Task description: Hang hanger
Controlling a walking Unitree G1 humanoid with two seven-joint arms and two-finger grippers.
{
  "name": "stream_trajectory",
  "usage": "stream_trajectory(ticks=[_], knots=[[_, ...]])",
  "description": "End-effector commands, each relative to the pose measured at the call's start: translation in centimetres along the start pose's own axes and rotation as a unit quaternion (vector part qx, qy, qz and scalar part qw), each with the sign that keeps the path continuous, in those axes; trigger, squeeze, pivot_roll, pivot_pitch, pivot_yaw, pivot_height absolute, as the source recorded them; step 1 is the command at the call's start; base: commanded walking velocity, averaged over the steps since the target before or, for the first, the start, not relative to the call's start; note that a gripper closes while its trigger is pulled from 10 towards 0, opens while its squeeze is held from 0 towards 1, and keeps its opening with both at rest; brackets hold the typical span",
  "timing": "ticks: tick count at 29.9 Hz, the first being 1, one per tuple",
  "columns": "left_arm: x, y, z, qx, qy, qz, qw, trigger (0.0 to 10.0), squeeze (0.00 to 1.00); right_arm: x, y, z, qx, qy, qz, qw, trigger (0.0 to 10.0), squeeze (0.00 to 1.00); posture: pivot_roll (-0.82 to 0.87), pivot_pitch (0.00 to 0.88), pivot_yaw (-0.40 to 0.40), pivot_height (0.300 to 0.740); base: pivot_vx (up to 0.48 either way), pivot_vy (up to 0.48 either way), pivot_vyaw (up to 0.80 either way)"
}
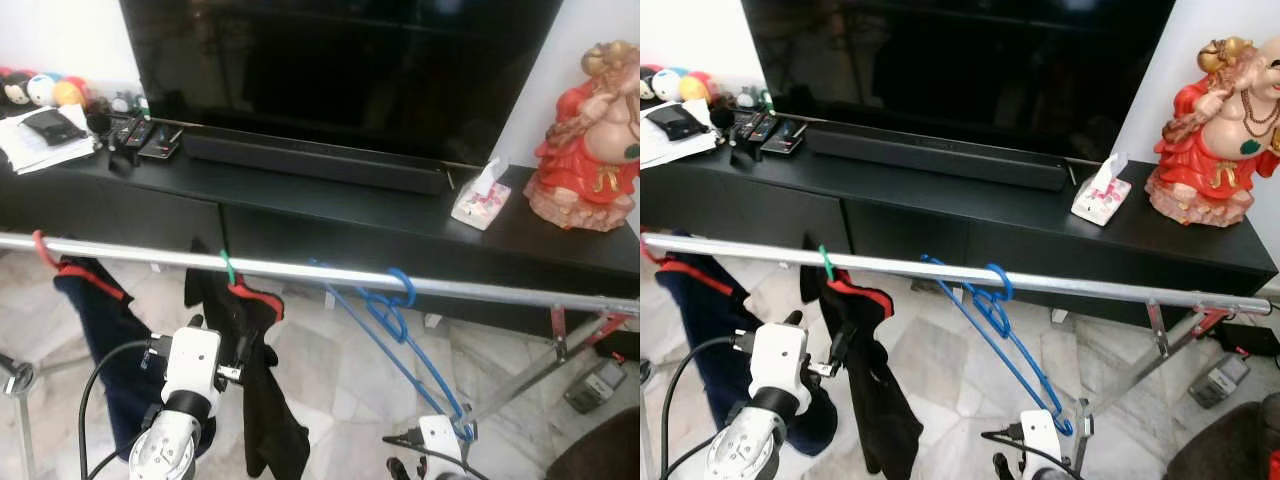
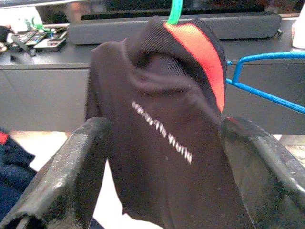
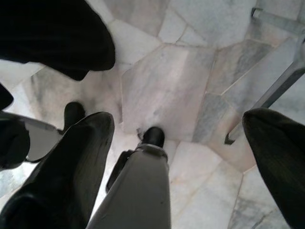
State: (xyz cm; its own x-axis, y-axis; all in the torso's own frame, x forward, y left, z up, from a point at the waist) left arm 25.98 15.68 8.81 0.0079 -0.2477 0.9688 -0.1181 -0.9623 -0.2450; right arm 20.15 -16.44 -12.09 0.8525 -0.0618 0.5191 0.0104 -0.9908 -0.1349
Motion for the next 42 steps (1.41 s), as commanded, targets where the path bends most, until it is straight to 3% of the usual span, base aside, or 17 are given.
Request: stream_trajectory(ticks=[1, 33, 39, 42], knots=[[0.1, 0.0, -0.1, -0.003, 0.0, -0.004, 1.0, 10.0, 0.0, -0.1, 0.1, 0.0, -0.003, -0.001, 0.005, 1.0, 10.0, 0.0, 0.07, 0.0, -0.068, 0.74, -0.304, 0.0, 0.0], [-0.2, -0.1, 0.2, 0.001, -0.005, -0.006, 1.0, 10.0, 0.0, -0.1, 0.2, 0.0, -0.004, -0.001, 0.005, 1.0, 10.0, 0.0, 0.07, 0.0, -0.073, 0.74, -0.304, 0.0, 0.0], [-2.6, -1.1, 0.7, 0.024, -0.061, -0.043, 0.997, 10.0, 0.0, -0.1, 0.2, 0.0, -0.004, -0.001, 0.005, 1.0, 10.0, 0.0, 0.07, 0.0, -0.073, 0.74, 0.0, 0.0, 0.0], [-6.5, -1.4, 1.0, 0.031, -0.134, -0.09, 0.986, 10.0, 0.0, -0.1, 0.2, 0.0, -0.004, -0.002, 0.004, 1.0, 10.0, 0.0, 0.07, 0.0, -0.077, 0.74, 0.0, 0.0, 0.0]])
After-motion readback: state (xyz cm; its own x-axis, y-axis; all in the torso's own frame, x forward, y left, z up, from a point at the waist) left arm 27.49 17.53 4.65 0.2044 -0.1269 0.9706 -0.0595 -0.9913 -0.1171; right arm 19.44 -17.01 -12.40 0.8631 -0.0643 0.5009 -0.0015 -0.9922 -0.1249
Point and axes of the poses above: a point about 5 cm out from each wrist's last joint towards the gripper, its own z axis pointing out of the wrist towards the gripper, its own x axis along the axis of the wrist's last joint, y = z × x, the point moved 4 cm from there along z, pointing out of the wrist towards the gripper, and after that the axes turned 6 degrees about z, right-handed, at the moved point
